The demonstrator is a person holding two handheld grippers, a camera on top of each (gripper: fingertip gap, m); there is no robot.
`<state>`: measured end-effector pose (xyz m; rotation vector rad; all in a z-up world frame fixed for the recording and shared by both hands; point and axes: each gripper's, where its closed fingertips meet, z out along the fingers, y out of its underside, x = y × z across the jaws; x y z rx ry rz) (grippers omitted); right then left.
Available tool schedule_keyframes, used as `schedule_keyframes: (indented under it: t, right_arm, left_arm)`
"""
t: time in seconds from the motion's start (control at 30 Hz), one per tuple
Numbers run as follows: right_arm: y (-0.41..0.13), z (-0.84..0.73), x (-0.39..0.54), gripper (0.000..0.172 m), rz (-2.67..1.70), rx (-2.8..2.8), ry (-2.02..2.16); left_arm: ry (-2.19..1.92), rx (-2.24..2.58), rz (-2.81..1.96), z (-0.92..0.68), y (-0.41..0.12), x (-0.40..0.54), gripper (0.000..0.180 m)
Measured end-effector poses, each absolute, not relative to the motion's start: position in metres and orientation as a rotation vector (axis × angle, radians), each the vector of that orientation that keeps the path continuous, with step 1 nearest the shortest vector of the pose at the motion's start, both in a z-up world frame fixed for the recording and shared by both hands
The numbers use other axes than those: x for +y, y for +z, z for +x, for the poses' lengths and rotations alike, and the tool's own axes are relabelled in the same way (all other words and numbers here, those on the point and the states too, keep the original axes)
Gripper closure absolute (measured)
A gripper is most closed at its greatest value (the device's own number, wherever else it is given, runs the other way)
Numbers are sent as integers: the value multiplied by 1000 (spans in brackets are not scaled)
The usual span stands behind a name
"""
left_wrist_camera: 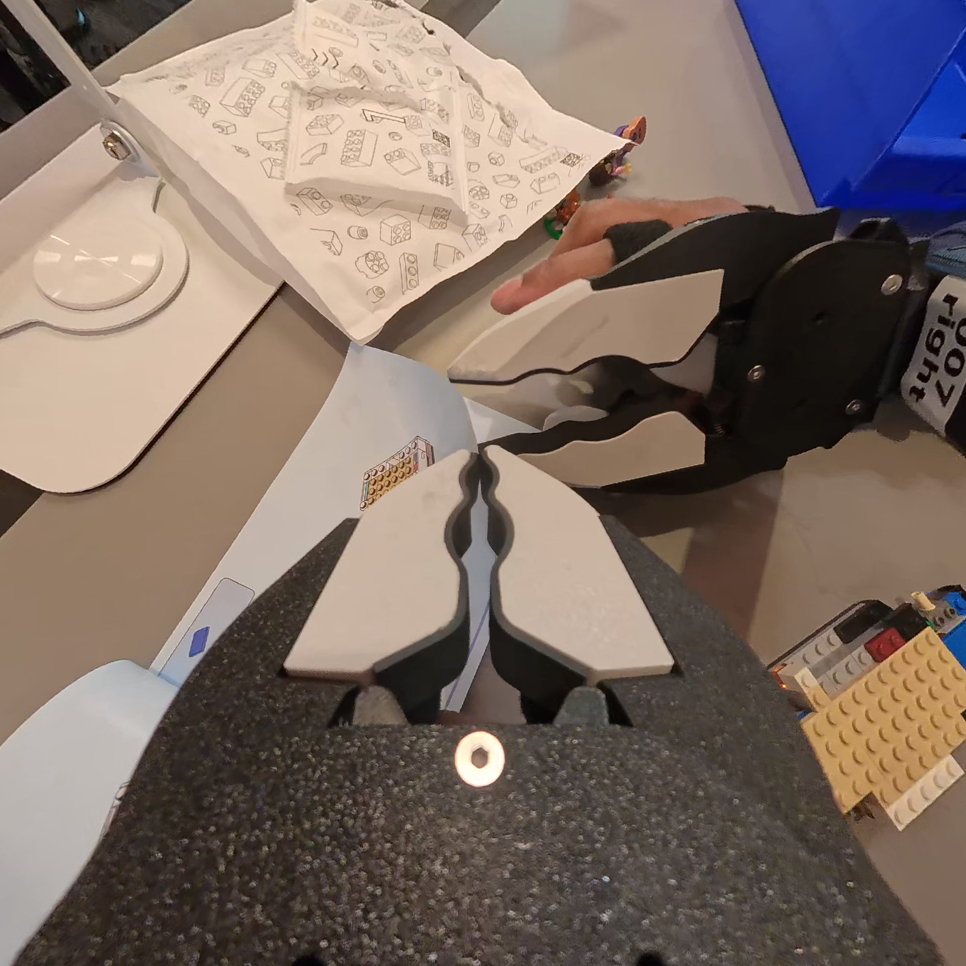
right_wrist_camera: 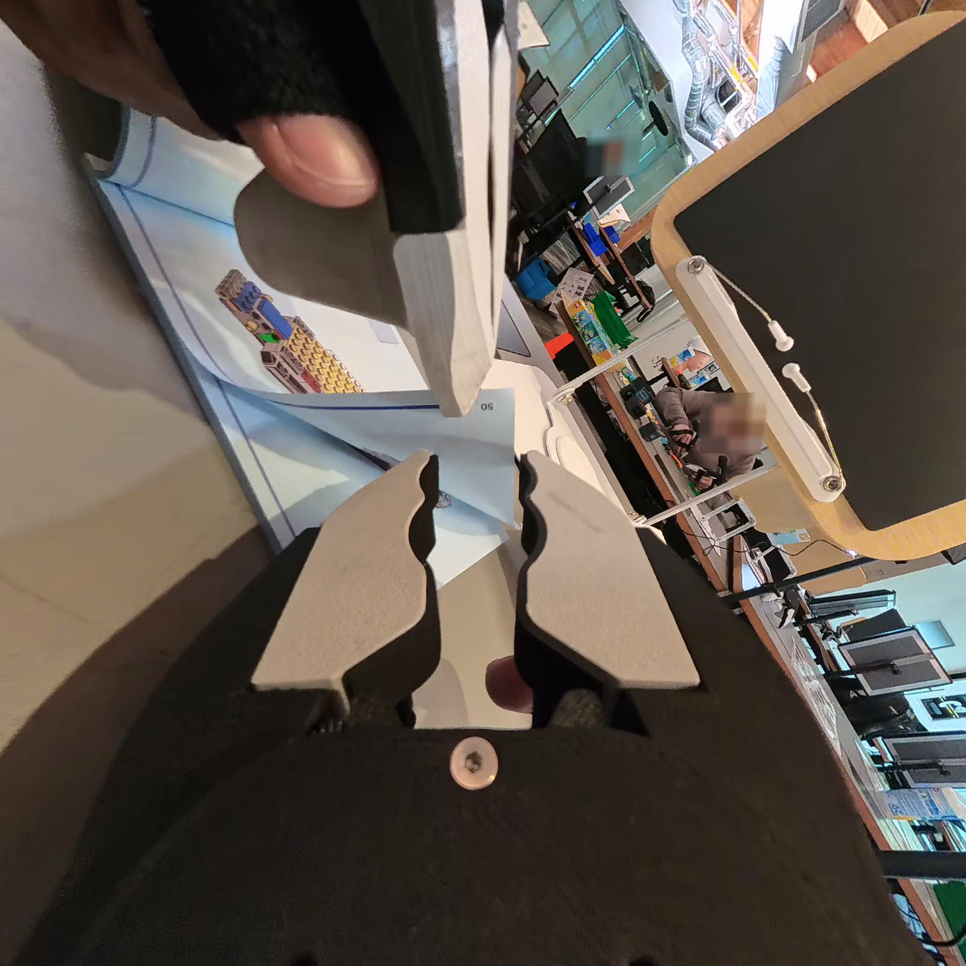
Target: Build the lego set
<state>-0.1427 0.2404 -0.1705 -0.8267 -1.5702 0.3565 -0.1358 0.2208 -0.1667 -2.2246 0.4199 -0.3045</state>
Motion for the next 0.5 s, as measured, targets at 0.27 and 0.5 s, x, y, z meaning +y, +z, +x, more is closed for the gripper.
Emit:
schedule_keyframes:
  t: [0.27,0.5]
  right_arm:
    - [-164,-143,240,142,-818,-1534,397]
    - [-165,-139,246,142,-856,-1526,375]
  left_arm:
    - [-257,230,-2113,-153,-156,212,180]
    - [-93,152,-1992,-158,-157,201,180]
